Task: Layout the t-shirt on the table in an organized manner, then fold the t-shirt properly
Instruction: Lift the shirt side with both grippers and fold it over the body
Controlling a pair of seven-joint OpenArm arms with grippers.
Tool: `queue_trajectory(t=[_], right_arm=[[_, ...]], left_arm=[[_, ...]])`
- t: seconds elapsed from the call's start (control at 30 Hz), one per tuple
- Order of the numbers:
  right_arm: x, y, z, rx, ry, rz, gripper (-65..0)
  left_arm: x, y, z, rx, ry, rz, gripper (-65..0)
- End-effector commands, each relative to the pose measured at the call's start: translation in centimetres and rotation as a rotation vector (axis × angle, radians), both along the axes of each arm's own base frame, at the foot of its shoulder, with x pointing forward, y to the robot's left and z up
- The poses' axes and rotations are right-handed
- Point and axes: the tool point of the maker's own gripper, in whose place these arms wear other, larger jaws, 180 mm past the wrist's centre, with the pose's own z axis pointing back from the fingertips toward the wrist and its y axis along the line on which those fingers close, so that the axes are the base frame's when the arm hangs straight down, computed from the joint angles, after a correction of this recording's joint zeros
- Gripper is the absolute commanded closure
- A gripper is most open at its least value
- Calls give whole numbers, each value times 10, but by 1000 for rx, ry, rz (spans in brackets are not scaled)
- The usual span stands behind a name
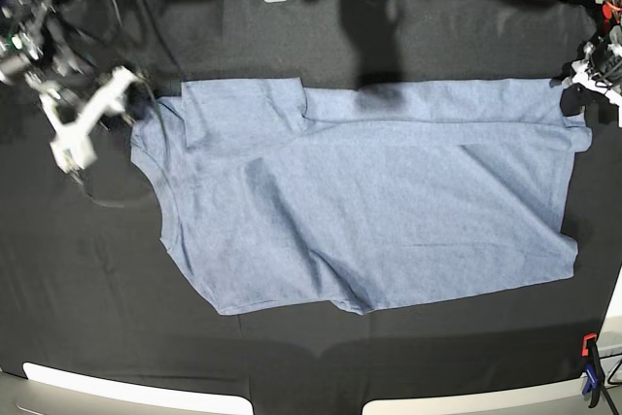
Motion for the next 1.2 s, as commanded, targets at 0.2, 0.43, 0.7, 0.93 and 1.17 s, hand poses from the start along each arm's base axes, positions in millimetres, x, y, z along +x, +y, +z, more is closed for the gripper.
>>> queue_trajectory(t=[0.2, 0.43, 0.7, 0.93, 1.17], right_arm=[[-19, -29, 3, -14, -17, -79, -263], [-22, -23, -19, 75, -11, -147, -308], [-13, -1, -36, 194, -19, -208, -308], [-11, 20, -59, 315, 48, -225, -308], [2, 37, -64, 289, 72, -180, -308]], left_arm=[[3, 6, 7, 19, -14, -10, 0], [1, 6, 6, 16, -11, -10, 0], [3, 6, 9, 4, -25, -3, 0], [3, 6, 9, 5, -26, -3, 0], [3, 6, 9, 5, -24, -3, 0]])
